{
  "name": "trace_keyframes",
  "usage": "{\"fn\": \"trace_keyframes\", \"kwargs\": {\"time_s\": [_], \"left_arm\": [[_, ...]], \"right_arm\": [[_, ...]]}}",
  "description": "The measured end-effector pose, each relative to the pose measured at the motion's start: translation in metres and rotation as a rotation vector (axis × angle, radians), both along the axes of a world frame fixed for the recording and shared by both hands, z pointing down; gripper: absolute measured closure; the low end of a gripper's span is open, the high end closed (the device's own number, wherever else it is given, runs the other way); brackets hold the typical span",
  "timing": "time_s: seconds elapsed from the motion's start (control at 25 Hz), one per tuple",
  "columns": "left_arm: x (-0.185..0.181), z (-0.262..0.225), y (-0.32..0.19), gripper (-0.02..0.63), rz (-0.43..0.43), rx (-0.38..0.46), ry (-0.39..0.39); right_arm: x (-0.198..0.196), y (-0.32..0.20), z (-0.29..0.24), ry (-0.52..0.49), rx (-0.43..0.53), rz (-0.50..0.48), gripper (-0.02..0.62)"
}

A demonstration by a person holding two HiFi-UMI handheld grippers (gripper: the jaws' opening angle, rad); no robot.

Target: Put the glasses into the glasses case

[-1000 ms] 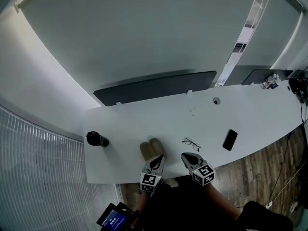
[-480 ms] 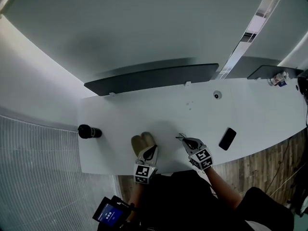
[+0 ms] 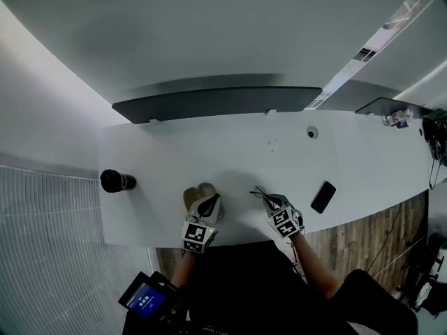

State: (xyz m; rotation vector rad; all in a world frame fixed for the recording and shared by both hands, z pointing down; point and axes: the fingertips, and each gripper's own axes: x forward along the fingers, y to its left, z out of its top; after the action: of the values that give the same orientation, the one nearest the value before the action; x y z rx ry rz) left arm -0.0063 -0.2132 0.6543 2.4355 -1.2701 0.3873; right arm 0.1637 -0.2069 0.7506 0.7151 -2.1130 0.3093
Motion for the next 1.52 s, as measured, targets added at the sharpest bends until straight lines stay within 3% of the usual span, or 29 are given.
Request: {"fn": "trace_keyframes", "kwargs": {"time_s": [0.04,0.12,0.28,0.48,0.52,0.56,0.64,0.92,1.16,1.24,1.36,1.4,1.44,1.52], "left_arm": [[-0.003,0.0,0.001,0.598,0.004,-0.004,0.0],[-0.011,0.002,0.002,0.599,0.013,-0.015,-0.006],[-0.025,0.004,0.001,0.598,0.003,-0.025,-0.004],[-0.03,0.006,0.001,0.598,0.001,-0.028,-0.007],[-0.03,0.005,0.001,0.598,0.0,-0.026,-0.006],[-0.03,0.003,0.001,0.599,-0.003,-0.023,-0.005],[-0.03,0.001,0.001,0.598,-0.006,-0.02,-0.003],[-0.041,-0.001,-0.003,0.598,-0.056,-0.002,0.007],[-0.05,0.006,0.014,0.598,-0.108,-0.039,0.029],[-0.064,0.004,0.016,0.599,-0.14,-0.04,0.029],[-0.083,0.003,0.021,0.598,-0.185,-0.041,0.039],[-0.088,0.004,0.023,0.598,-0.198,-0.042,0.044],[-0.094,0.004,0.026,0.598,-0.211,-0.044,0.047],[-0.105,0.001,0.032,0.598,-0.24,-0.049,0.057]], "right_arm": [[0.001,0.003,0.006,0.032,-0.009,-0.025,0.572],[0.0,0.009,0.017,0.077,-0.042,-0.053,0.478],[0.005,0.012,0.031,0.169,-0.086,-0.074,0.442],[0.01,-0.001,0.051,0.198,-0.108,-0.038,0.443],[0.012,-0.004,0.055,0.203,-0.113,-0.023,0.466],[0.014,-0.006,0.057,0.206,-0.118,-0.008,0.567],[0.015,-0.006,0.053,0.196,-0.129,0.007,0.578],[-0.009,-0.034,-0.046,0.011,0.026,0.089,0.58],[-0.07,-0.05,-0.104,-0.211,0.036,0.113,0.58],[-0.103,-0.056,-0.112,-0.369,-0.06,0.193,0.58],[-0.146,-0.054,-0.108,-0.689,-0.351,0.424,0.58],[-0.16,-0.049,-0.101,-0.71,-0.398,0.447,0.58],[-0.174,-0.04,-0.09,-0.67,-0.409,0.428,0.58],[-0.194,-0.019,-0.06,-0.52,-0.402,0.356,0.58]]}}
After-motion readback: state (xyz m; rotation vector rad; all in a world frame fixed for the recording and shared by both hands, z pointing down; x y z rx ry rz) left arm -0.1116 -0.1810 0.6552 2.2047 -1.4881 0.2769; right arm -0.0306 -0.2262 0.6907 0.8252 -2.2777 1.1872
